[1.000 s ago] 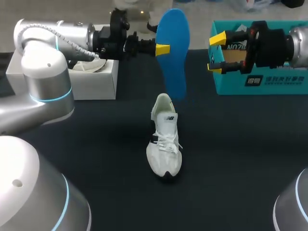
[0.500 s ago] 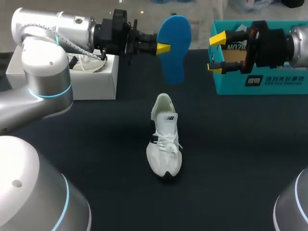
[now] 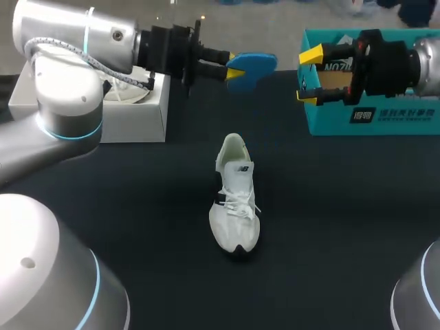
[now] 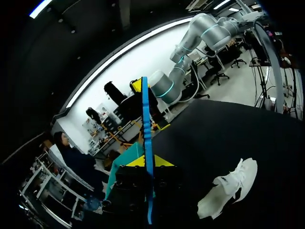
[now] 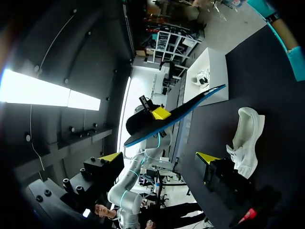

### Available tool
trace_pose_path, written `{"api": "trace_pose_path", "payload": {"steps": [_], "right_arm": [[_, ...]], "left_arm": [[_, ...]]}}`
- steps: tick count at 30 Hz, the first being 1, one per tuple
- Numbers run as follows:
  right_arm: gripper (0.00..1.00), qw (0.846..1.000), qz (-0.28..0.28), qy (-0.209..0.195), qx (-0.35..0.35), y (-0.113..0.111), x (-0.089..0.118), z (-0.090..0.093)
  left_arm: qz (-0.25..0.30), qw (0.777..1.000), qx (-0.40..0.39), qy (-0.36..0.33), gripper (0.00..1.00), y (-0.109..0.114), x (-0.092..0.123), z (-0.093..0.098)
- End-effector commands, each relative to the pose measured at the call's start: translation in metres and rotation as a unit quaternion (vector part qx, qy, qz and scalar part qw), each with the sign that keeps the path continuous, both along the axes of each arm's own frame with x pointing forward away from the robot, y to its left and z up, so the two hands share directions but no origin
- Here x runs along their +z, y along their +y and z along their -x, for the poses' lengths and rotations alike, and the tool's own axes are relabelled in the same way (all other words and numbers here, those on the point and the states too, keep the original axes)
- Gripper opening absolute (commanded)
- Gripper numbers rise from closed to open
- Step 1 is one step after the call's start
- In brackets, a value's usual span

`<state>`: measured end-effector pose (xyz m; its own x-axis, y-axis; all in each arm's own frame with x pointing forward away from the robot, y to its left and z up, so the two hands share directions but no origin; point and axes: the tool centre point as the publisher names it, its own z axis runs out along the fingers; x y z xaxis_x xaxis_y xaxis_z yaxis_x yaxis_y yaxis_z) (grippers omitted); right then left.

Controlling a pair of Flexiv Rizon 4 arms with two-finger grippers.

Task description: Take the shoe out of the shoebox, open the shoe tongue, remove and reinsert the insole, then place the shoe into the shoebox

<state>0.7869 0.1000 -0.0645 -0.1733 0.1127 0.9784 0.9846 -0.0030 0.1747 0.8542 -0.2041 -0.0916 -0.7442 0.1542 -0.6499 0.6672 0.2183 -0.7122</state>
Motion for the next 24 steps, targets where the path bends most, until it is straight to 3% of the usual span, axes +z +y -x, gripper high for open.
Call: {"api": "trace_pose_path", "payload": {"steps": [1,6,10,15,17,24], "right_arm": [[1.0,1.0,0.0,0.0,-0.001,0.002,-0.001,-0.001],[1.0,1.0,0.0,0.0,-0.001,0.002,-0.001,-0.001],[1.0,1.0,0.0,0.0,-0.001,0.002,-0.001,-0.001],[1.0,1.0,0.0,0.0,-0.001,0.002,-0.001,-0.001],[1.0,1.0,0.0,0.0,-0.001,0.002,-0.001,-0.001],[1.0,1.0,0.0,0.0,-0.001,0.002,-0.001,-0.001]], "left_arm": [[-0.08,0.965,0.005,-0.251,0.0,-0.001,0.003,0.004],[-0.08,0.965,0.005,-0.251,0.0,-0.001,0.003,0.004],[-0.021,0.939,0.025,-0.342,0.0,0.002,0.004,-0.004],[0.019,0.916,0.028,-0.401,0.0,0.003,0.008,-0.007],[0.03,0.895,0.014,-0.444,0.0,0.003,0.011,-0.007],[0.04,0.899,0.013,-0.436,0.0,0.002,0.014,-0.006]]}}
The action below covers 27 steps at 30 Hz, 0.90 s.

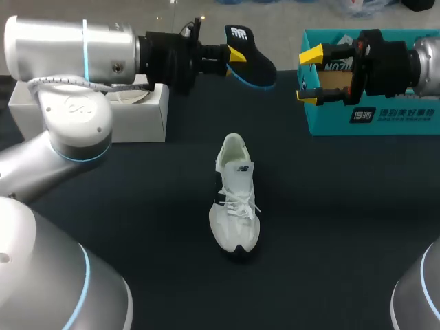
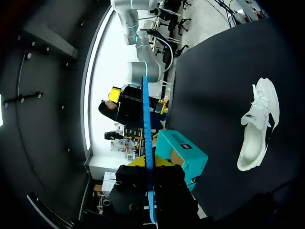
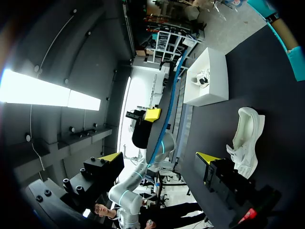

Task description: Take the shoe out of the shoebox, open the shoe tongue, remove and reinsert the insole, then place the shoe into the shoebox

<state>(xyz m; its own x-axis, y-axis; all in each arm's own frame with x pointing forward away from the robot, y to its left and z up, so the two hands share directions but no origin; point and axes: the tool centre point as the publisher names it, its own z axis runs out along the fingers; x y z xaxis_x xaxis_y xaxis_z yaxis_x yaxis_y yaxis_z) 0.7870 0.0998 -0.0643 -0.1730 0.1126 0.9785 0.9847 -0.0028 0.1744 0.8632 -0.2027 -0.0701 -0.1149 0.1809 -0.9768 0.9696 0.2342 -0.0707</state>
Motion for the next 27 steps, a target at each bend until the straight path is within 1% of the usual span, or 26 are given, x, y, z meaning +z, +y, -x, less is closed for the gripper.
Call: {"api": "trace_pose_path", "payload": {"steps": [1,7,9,10,14,17,24,25,27], "right_arm": [[1.0,1.0,0.0,0.0,-0.001,0.002,-0.001,-0.001],[1.0,1.0,0.0,0.0,-0.001,0.002,-0.001,-0.001],[1.0,1.0,0.0,0.0,-0.001,0.002,-0.001,-0.001],[1.0,1.0,0.0,0.0,-0.001,0.002,-0.001,-0.001],[1.0,1.0,-0.002,0.002,0.002,0.003,-0.002,-0.002],[1.0,1.0,-0.006,0.005,0.012,0.007,-0.002,-0.007],[1.0,0.999,-0.001,0.012,0.046,0.021,0.0,-0.019],[0.9,0.999,0.001,0.012,0.049,0.023,0.001,-0.02],[0.8,0.999,0.008,0.015,0.05,0.025,0.0,-0.021]], "left_arm": [[0.055,0.995,-0.011,-0.082,0.0,0.001,-0.007,0.003],[0.055,0.995,-0.011,-0.082,0.0,0.001,-0.007,0.003],[0.068,0.996,-0.017,-0.054,0.0,-0.003,-0.007,0.006],[0.074,0.996,-0.007,-0.044,0.0,-0.006,-0.008,0.007],[0.082,0.995,-0.026,-0.047,0.0,-0.013,-0.01,0.013],[0.086,0.994,-0.046,-0.057,0.0,-0.021,-0.009,0.017],[0.094,0.989,-0.085,-0.075,0.0,-0.039,-0.006,0.016],[0.095,0.988,-0.09,-0.079,0.0,-0.041,-0.007,0.017],[0.101,0.988,-0.09,-0.078,0.0,-0.045,-0.006,0.017]]}}
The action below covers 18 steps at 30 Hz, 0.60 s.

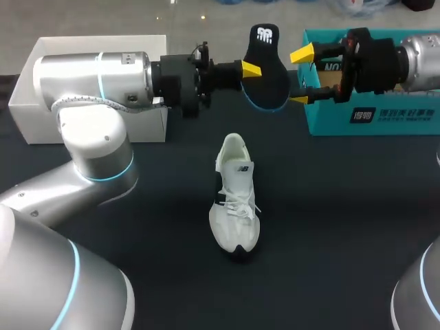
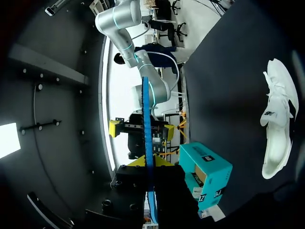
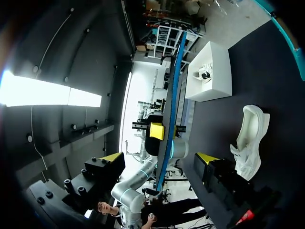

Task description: Take the shoe out of the shoebox, open the shoe tongue, remove and reinsert the insole, then place the shoe into the shoebox

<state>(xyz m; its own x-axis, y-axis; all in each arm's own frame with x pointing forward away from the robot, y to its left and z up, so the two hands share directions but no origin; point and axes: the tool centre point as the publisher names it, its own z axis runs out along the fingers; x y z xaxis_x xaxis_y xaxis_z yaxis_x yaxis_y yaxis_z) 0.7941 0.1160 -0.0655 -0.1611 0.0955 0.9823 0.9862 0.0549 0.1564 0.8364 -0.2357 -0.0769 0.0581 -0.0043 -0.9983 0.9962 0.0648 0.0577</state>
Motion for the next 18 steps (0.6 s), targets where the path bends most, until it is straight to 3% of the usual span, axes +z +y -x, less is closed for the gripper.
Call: {"api": "trace_pose_path", "payload": {"steps": [1,2,3,9,14,15,17,18], "right_arm": [[0.68,1.0,0.015,0.008,0.02,0.009,0.001,-0.014],[0.54,1.0,0.018,0.009,0.019,0.01,0.0,-0.014],[0.47,1.0,0.02,0.012,0.019,0.011,-0.001,-0.014],[0.41,0.999,0.028,0.024,0.019,0.015,-0.006,-0.012],[0.31,0.999,0.031,0.028,0.019,0.015,-0.008,-0.012],[0.26,0.999,0.031,0.029,0.018,0.015,-0.008,-0.012],[0.0,0.999,0.03,0.03,0.017,0.016,-0.009,-0.011],[0.0,0.999,0.03,0.03,0.017,0.016,-0.009,-0.011]], "left_arm": [[0.006,1.0,-0.009,0.001,0.0,-0.014,0.001,-0.009],[0.006,1.0,-0.01,-0.001,0.0,-0.015,0.0,-0.009],[0.006,1.0,-0.01,-0.001,0.0,-0.016,0.0,-0.009],[0.007,1.0,-0.011,0.0,0.0,-0.022,0.0,-0.008],[0.011,1.0,-0.006,-0.001,0.0,-0.025,0.0,-0.006],[0.012,1.0,-0.006,-0.001,0.0,-0.025,0.001,-0.006],[0.015,1.0,-0.004,-0.002,0.0,-0.025,0.001,-0.005],[0.017,1.0,-0.004,-0.001,0.0,-0.024,0.001,-0.005]]}}
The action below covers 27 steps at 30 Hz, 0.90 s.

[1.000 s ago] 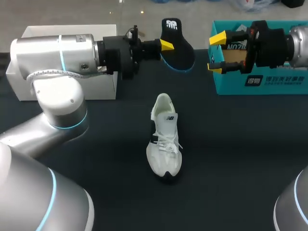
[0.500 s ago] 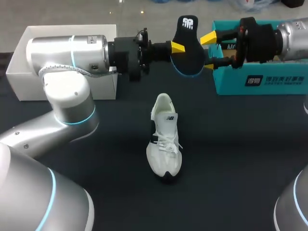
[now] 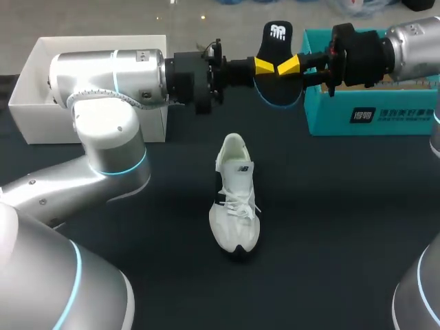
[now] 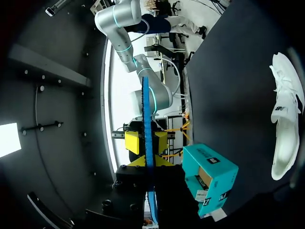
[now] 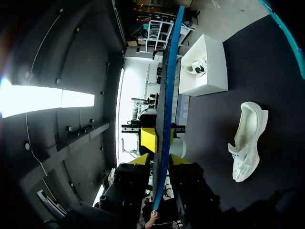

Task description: Take the shoe out of the shoebox, open the shoe tongue, remove and reinsert the insole, then place the shoe into the shoebox

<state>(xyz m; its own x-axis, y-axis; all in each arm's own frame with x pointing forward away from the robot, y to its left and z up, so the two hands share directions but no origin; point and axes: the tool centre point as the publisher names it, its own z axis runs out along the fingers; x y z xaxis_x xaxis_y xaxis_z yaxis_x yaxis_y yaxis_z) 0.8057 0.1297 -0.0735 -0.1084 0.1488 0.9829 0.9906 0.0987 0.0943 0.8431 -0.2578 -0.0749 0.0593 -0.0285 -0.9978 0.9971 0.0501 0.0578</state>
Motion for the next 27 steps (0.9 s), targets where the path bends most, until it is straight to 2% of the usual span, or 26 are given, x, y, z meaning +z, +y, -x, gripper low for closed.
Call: {"api": "trace_pose_path", "payload": {"steps": [1,5,6,7,8,9,15,20,27], "right_arm": [[0.0,1.0,0.001,0.001,-0.001,0.002,-0.001,0.0],[0.0,1.0,0.0,-0.001,0.002,0.004,-0.001,0.002],[0.0,1.0,-0.001,-0.002,0.002,0.004,-0.001,0.002],[0.0,1.0,-0.003,-0.004,0.001,0.004,-0.001,0.002],[0.0,1.0,-0.004,-0.005,0.001,0.005,-0.001,0.003],[0.0,1.0,-0.006,-0.006,0.0,0.005,-0.001,0.003],[0.0,1.0,-0.012,-0.013,-0.003,0.004,0.0,0.004],[0.0,1.0,-0.015,-0.022,-0.008,0.003,-0.001,0.004],[0.0,0.999,-0.013,-0.03,-0.017,0.003,-0.001,0.004]], "left_arm": [[0.006,1.0,0.005,0.001,0.0,-0.002,0.0,0.002],[0.005,1.0,0.007,0.012,0.0,0.002,0.0,0.001],[0.004,1.0,0.006,0.015,0.08,0.003,0.0,0.001],[0.005,1.0,0.004,0.017,0.36,0.005,0.001,0.0],[0.004,1.0,0.004,0.018,0.92,0.008,0.001,0.0],[0.003,1.0,0.006,0.02,1.0,0.01,0.002,-0.001],[-0.027,0.999,0.033,0.029,1.0,0.051,-0.001,-0.001],[-0.048,0.998,0.021,0.042,1.0,0.093,-0.002,0.004],[-0.084,0.994,-0.023,0.072,1.0,0.139,-0.011,0.014]]}}
